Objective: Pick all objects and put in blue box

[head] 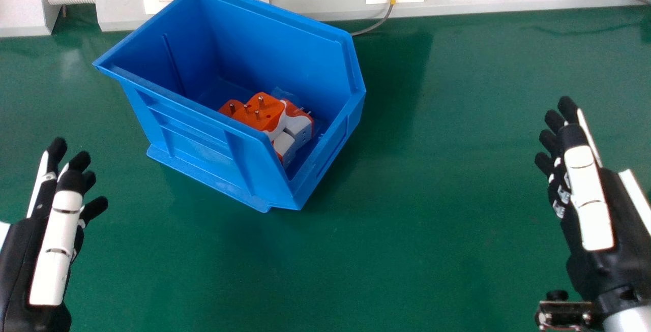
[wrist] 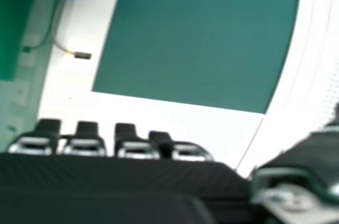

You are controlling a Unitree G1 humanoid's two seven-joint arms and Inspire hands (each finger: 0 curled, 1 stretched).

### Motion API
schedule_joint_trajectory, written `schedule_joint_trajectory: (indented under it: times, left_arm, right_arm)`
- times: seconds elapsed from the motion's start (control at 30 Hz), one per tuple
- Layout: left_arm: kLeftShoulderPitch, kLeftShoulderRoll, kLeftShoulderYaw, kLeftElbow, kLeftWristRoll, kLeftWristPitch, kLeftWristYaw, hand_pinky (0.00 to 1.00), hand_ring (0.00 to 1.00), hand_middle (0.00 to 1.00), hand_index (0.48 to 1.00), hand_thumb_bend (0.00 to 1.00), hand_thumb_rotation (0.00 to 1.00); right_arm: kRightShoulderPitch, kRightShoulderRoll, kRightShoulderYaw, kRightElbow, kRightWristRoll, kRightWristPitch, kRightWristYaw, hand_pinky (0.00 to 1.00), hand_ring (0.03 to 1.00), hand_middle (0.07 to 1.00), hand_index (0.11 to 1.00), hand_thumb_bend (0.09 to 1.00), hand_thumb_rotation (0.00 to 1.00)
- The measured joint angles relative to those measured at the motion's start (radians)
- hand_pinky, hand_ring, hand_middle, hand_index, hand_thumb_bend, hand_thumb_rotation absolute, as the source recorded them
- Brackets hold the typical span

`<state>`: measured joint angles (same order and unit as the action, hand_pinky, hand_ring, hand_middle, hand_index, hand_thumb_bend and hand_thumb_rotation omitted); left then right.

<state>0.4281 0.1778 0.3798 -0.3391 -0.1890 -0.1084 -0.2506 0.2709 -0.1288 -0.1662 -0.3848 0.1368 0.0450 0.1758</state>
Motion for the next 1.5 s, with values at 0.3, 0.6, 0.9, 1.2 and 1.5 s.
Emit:
schedule_joint_trajectory:
  times: [0.3,0.6,0.9,1.2,1.5]
  left_arm:
    - [-0.049,0.016,-0.030,0.065,0.018,-0.037,-0.013,0.89,0.95,0.96,1.000,0.50,0.95]
    - [-0.035,0.013,-0.052,0.033,0.074,-0.041,0.037,0.89,0.94,0.95,0.994,0.49,0.96]
    - [-0.017,0.002,-0.061,0.024,0.082,-0.043,0.057,0.89,0.94,0.94,0.991,0.50,0.97]
    - [0.004,-0.003,-0.066,0.017,0.093,-0.062,0.058,0.89,0.94,0.94,0.991,0.53,0.96]
    - [0.028,-0.003,-0.071,0.001,0.096,-0.075,0.060,0.88,0.93,0.94,0.988,0.53,0.95]
  right_arm:
    - [-0.040,-0.006,0.000,0.050,-0.017,-0.017,-0.004,0.98,1.000,1.000,1.000,0.356,1.00]
    - [-0.044,-0.016,0.000,0.051,-0.026,-0.017,-0.004,0.97,1.000,1.000,1.000,0.313,1.00]
    - [-0.051,-0.026,0.000,0.058,-0.029,-0.017,-0.003,0.96,1.000,1.000,1.000,0.298,1.00]
    - [-0.042,-0.036,0.000,0.059,-0.029,-0.017,-0.001,0.95,1.000,1.000,1.000,0.298,1.00]
    - [-0.015,-0.047,-0.005,0.058,-0.029,-0.026,0.015,0.94,1.000,1.000,1.000,0.326,1.00]
